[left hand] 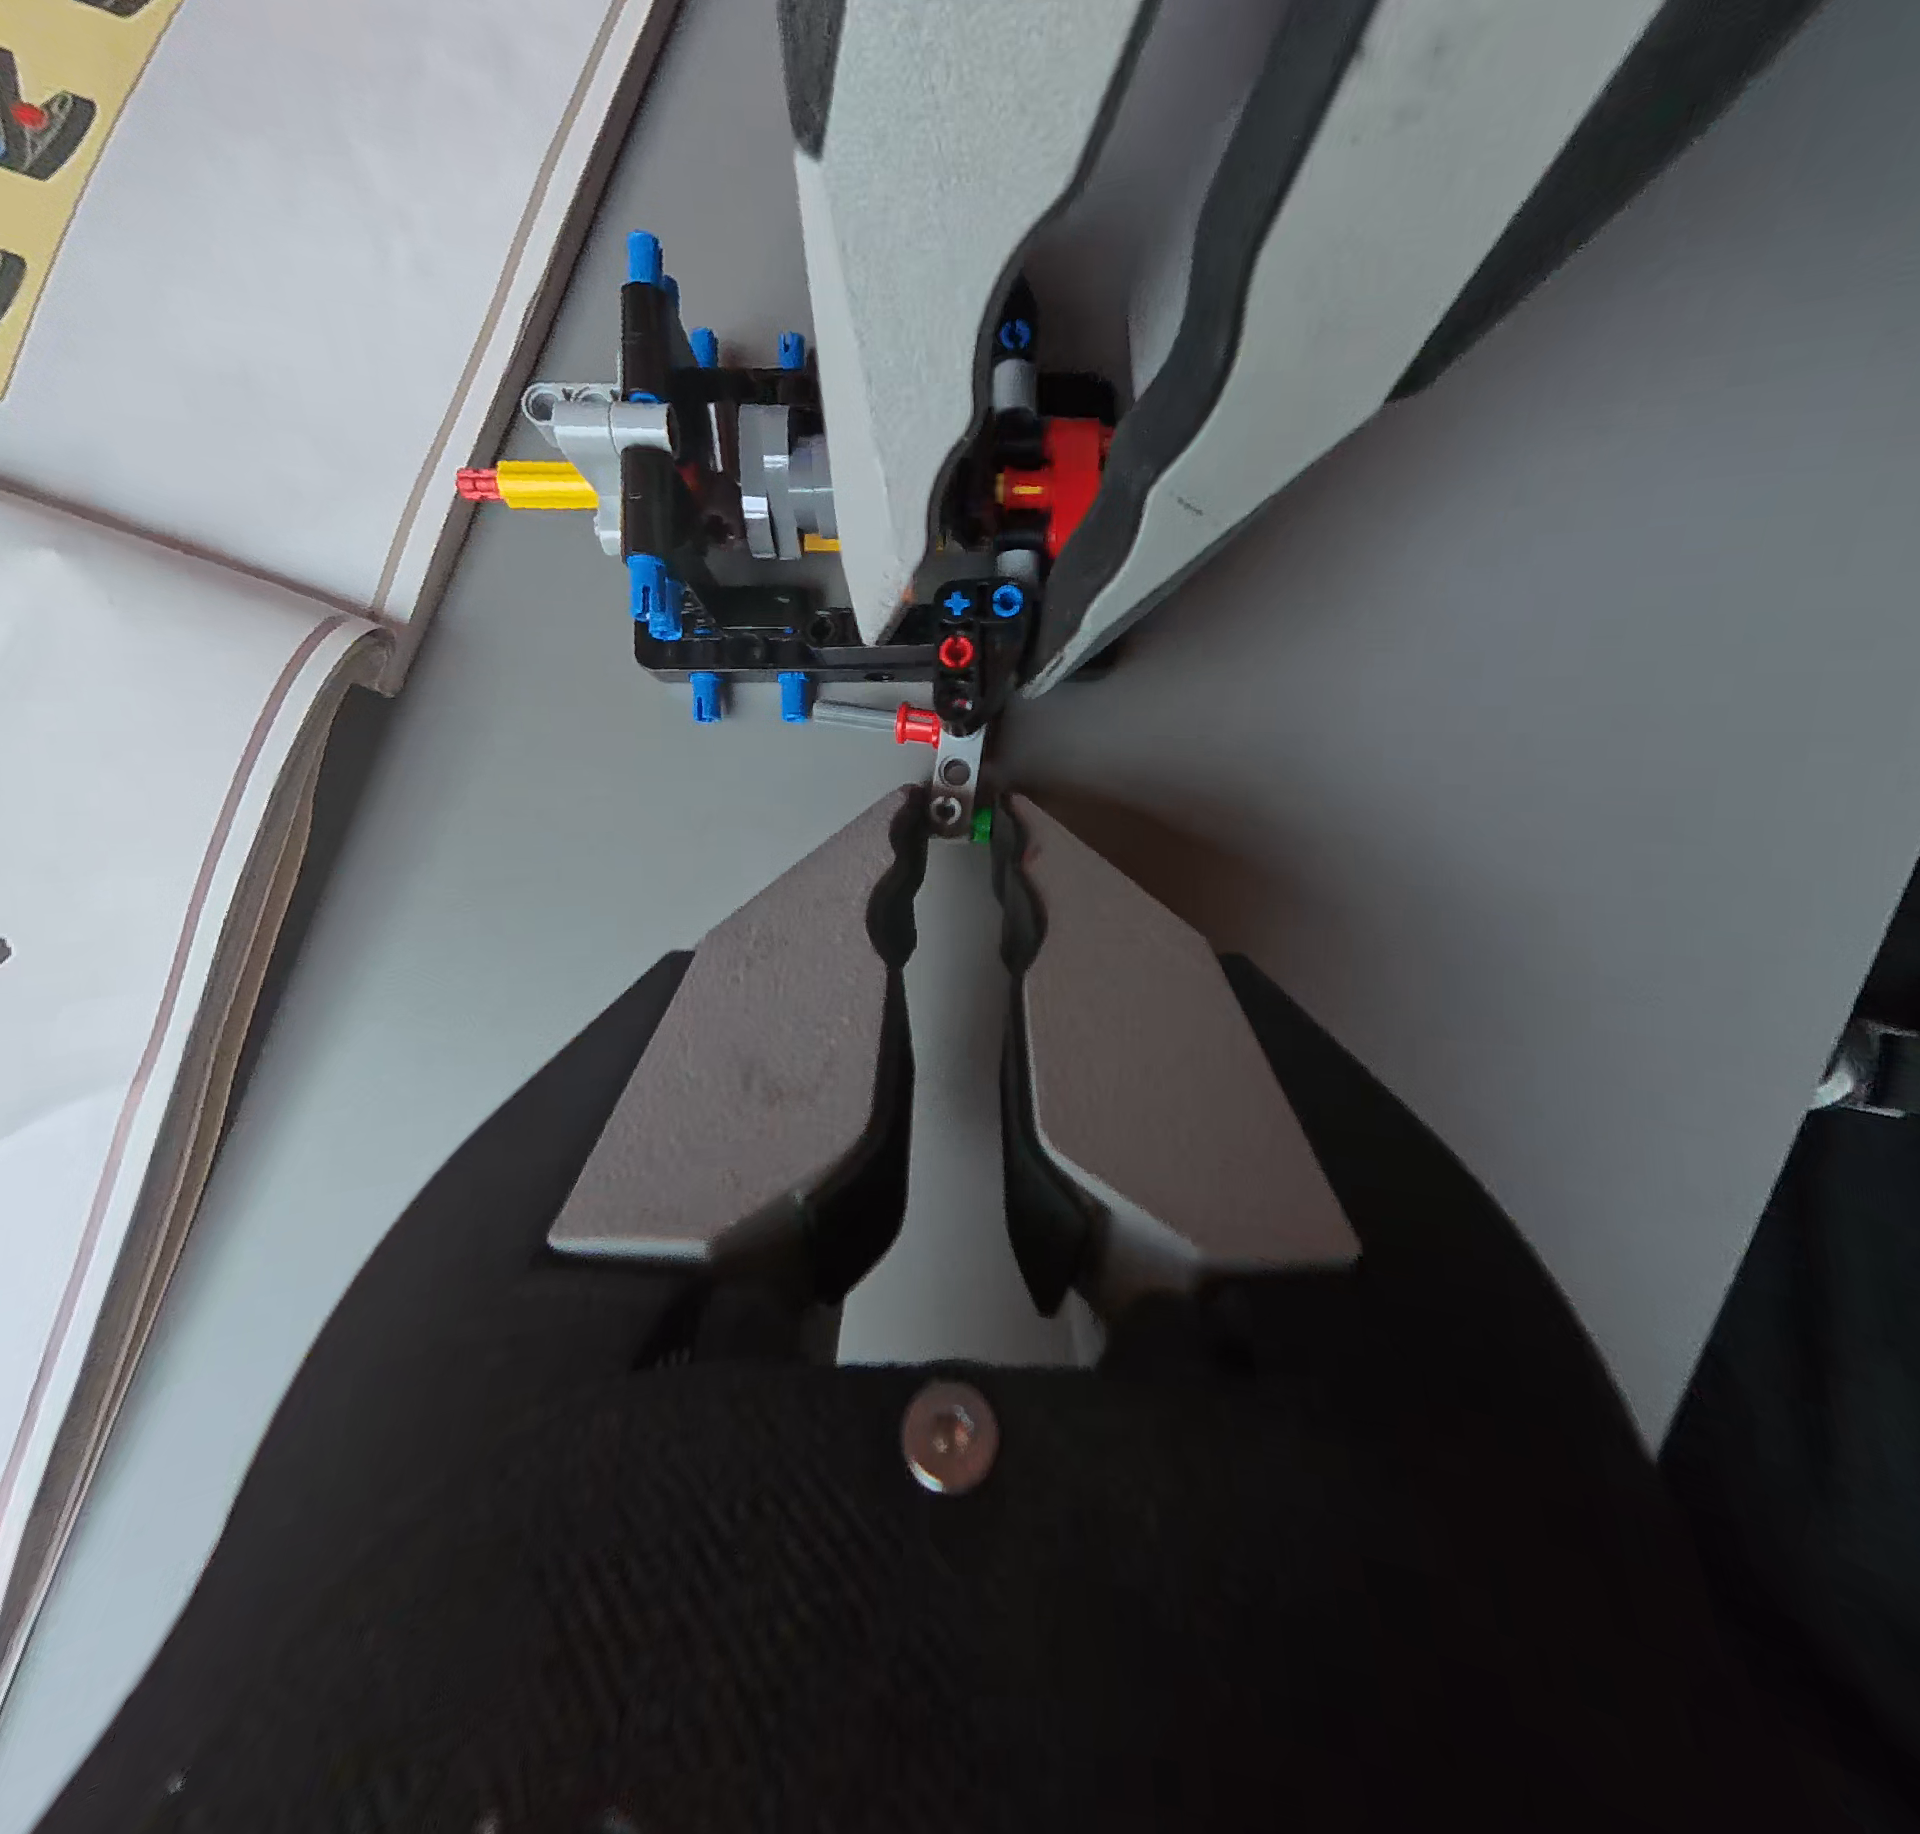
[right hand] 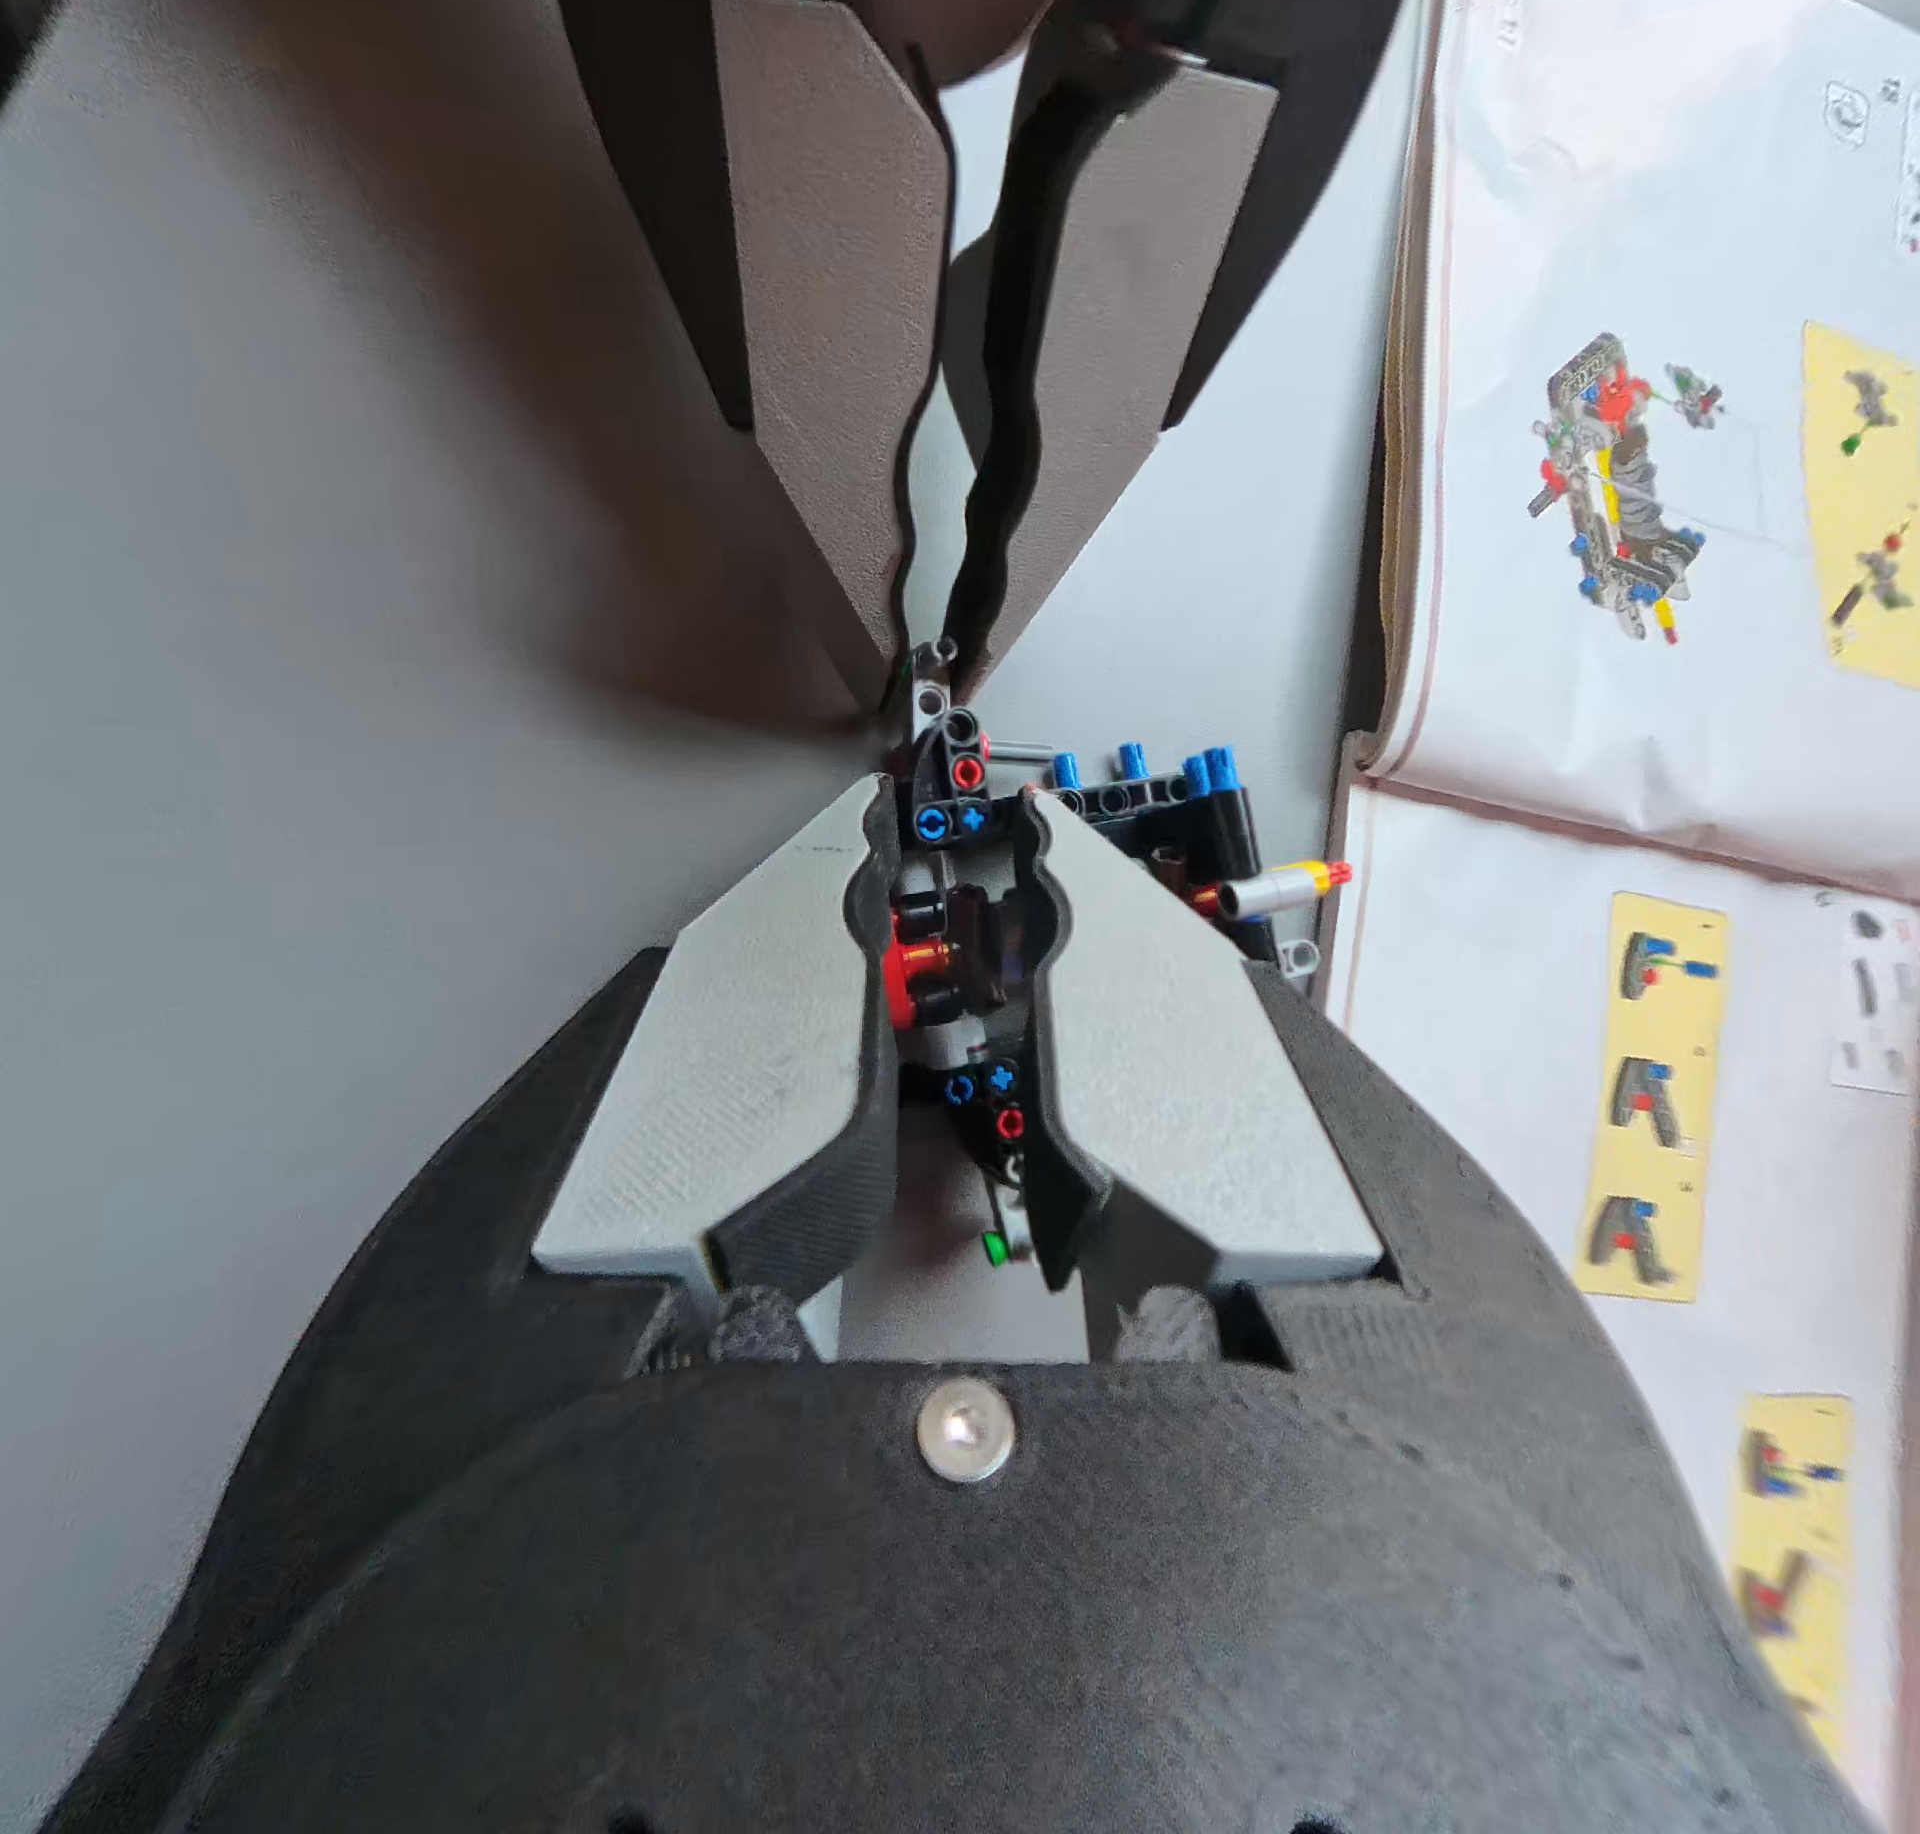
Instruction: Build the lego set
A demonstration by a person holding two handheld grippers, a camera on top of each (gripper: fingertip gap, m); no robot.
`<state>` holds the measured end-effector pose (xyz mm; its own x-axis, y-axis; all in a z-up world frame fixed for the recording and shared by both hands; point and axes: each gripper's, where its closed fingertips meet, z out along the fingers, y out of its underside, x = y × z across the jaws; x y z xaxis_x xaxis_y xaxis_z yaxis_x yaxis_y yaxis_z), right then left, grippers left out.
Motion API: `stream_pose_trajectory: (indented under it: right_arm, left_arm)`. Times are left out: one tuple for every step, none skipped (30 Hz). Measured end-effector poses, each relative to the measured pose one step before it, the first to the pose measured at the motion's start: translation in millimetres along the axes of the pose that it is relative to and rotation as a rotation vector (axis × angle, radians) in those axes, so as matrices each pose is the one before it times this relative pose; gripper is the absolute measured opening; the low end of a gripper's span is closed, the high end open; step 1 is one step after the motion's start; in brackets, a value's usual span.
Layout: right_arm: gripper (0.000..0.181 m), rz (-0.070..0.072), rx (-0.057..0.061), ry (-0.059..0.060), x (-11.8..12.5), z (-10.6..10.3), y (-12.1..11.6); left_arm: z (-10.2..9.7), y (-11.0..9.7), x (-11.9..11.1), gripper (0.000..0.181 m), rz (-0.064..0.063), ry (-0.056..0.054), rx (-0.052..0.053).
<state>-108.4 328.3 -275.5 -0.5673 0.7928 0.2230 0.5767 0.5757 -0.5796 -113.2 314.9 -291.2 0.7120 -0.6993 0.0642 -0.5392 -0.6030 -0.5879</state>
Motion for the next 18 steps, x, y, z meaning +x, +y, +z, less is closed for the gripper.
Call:
stream_pose_trajectory:
  right_arm:
    - [0.018, -0.0344, -0.0427, 0.0097, 0.04, 0.16, 0.78]
    - [0.019, -0.0158, -0.0272, -0.0085, -0.09, -0.09, 0.58]
    - [0.019, -0.0033, -0.0182, -0.0217, -0.11, -0.54, 1.22]
    - [0.019, -0.0182, -0.0161, -0.0125, -0.02, -0.51, 1.57]
    - [0.019, -0.033, -0.0174, 0.003, 0.09, -0.2, 1.1]
    - [0.018, -0.0409, -0.0201, 0.0107, -0.32, -0.02, 0.24]
    - [0.018, -0.0352, -0.0207, 0.0066, -0.48, -0.02, 0.57]
    - [0.018, -0.0086, -0.0125, -0.004, -0.02, 0.2, 0.06]
    - [0.018, -0.0089, 0.0012, -0.002, 0.05, 0.09, -0.16]
    - [0.018, -0.0051, 0.0133, 0.0006, -0.15, 0.13, 0.01]
    - [0.018, 0.0028, 0.0205, 0.0021, 0.08, 0.14, -0.11]
    - [0.018, 0.0125, 0.0247, 0.0042, -0.06, 0.13, -0.31]
    - [0.018, 0.0158, 0.024, 0.0043, -0.06, 0.02, -0.39]
    - [0.019, 0.033, 0.0266, -0.0027, 0.17, -0.01, -0.84]
    - [0.019, 0.052, 0.0346, -0.0115, 0.18, -0.16, -0.91]
    - [0.019, 0.0454, 0.0299, -0.0165, 0.5, -0.5, 0.06]
    - [0.02, 0.0252, 0.015, -0.0182, 0.29, -1.1, 0.67]
    - [0.021, 0.0043, 0.0031, -0.0255, -1.04, -2.03, 0.31]
  left_arm:
    - [0.13, 0.03, 0.19, 0.009, -0.0033, -0.0159, -0.0159]
    - [0.21, -0.06, 0.36, 0.009, 0.0163, -0.0179, -0.0121]
    - [0.82, -0.91, 0.68, 0.009, 0.0193, -0.015, -0.0036]
    - [0.94, -1.16, 0.3, 0.009, 0.0036, -0.0114, -0.0012]
    - [0.47, -0.44, 0.17, 0.009, 0.0044, -0.0059, -0.0077]
    - [0.2, -0.1, 0.16, 0.008, 0.0207, -0.0017, -0.0078]
    - [0.03, 0.05, 0.36, 0.009, 0.0099, 0.0096, -0.0029]
    - [-0.07, -0.04, 0.01, 0.008, 0.0002, 0.0138, 0.0007]
    - [-0.1, -0.1, 0.09, 0.008, 0.001, 0.0137, 0.0028]
    - [0.06, -0.11, 0.08, 0.008, 0.0026, 0.0098, 0.0056]
    - [-0.05, -0.05, 0.07, 0.008, -0.0099, 0.0089, 0.0074]
    - [-0.04, -0.12, 0.04, 0.008, -0.015, 0.0082, 0.0069]
    - [-0.06, 0.03, 0.11, 0.008, -0.0048, 0.0032, 0.0052]
    - [-0.08, 0.31, -0.04, 0.009, 0.0105, -0.0067, 0.0019]
    - [0.14, 0.24, -0.31, 0.009, 0.0219, -0.0158, -0.0048]
    - [0.73, -0.64, -0.34, 0.009, 0.0225, -0.019, -0.0042]
    - [0.77, -1.16, -0.35, 0.009, 0.0136, -0.0142, -0.0037]
    - [0.25, -0.65, -0.15, 0.009, 0.0061, -0.007, -0.0057]
